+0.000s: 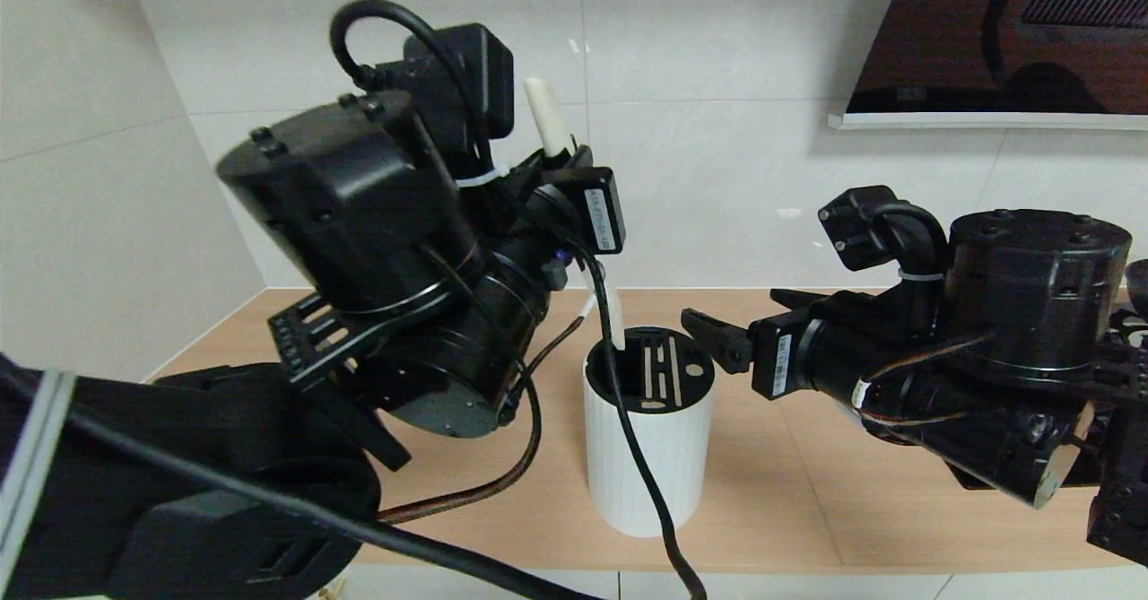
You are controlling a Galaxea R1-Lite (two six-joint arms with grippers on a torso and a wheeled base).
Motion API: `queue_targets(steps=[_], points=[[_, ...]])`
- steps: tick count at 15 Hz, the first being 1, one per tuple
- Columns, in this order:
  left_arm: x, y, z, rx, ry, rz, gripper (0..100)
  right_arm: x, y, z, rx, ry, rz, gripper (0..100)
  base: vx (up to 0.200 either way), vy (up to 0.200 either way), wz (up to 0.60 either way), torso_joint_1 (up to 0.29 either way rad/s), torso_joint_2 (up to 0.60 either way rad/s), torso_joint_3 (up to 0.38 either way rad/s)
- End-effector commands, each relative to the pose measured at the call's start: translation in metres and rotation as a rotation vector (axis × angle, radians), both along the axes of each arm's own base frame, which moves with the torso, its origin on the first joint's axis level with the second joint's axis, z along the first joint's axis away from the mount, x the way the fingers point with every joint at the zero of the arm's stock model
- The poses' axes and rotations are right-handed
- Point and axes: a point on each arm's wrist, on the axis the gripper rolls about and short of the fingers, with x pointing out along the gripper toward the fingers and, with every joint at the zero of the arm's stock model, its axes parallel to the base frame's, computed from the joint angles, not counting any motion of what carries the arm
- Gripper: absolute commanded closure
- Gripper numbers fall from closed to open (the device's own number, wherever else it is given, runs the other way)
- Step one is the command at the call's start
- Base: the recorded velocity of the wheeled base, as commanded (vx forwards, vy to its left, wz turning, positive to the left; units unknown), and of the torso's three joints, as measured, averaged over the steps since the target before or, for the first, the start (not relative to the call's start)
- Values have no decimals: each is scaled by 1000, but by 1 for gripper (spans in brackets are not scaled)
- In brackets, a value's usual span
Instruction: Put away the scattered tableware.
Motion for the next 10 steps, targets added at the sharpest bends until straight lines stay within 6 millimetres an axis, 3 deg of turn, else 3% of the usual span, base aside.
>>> queue_targets(steps=[1, 10], points=[[9, -10, -20, 40, 38, 1, 100, 1, 1, -1, -3, 3, -1, 0, 0, 0, 0, 0, 0, 0], [19, -21, -41, 61, 61, 2, 100, 2, 1, -4, -14, 6, -1, 0, 0, 0, 0, 0, 0, 0]])
